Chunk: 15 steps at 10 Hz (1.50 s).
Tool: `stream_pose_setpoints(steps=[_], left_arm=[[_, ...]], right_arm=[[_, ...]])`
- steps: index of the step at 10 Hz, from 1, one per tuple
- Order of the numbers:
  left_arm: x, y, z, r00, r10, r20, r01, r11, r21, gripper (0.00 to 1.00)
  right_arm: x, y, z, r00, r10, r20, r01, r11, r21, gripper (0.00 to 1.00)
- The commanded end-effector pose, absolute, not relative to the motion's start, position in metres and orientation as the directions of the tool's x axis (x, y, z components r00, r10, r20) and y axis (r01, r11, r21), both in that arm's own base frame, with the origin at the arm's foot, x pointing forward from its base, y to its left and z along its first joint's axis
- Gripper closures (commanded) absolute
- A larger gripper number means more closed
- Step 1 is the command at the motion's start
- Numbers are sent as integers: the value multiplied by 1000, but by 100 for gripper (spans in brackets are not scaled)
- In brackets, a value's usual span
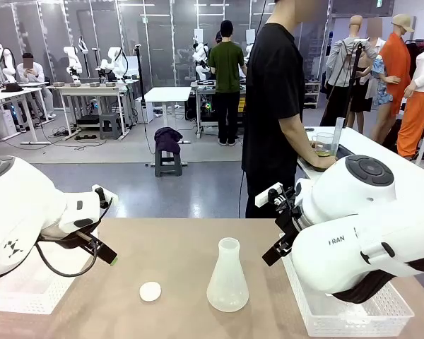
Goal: Prepare the solutions needed for the experiment.
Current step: Pick up the Plastic Funnel and insert it into the Big flask.
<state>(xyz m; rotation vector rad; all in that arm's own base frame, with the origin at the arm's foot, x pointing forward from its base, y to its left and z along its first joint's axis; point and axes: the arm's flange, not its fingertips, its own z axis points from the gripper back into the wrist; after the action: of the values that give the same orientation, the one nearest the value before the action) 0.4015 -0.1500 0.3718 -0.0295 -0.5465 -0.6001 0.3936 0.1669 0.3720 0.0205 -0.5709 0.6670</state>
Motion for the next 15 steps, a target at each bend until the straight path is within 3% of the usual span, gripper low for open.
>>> stream_pose_setpoints(steps=[1,15], left_arm=[[402,-150,372,688,-529,497,544,829,129,0],[402,-150,372,688,-529,497,544,829,129,0]], right_arm=[[394,167,372,640,577,507,-589,792,-159,0],[394,167,372,640,577,507,-589,792,-159,0]])
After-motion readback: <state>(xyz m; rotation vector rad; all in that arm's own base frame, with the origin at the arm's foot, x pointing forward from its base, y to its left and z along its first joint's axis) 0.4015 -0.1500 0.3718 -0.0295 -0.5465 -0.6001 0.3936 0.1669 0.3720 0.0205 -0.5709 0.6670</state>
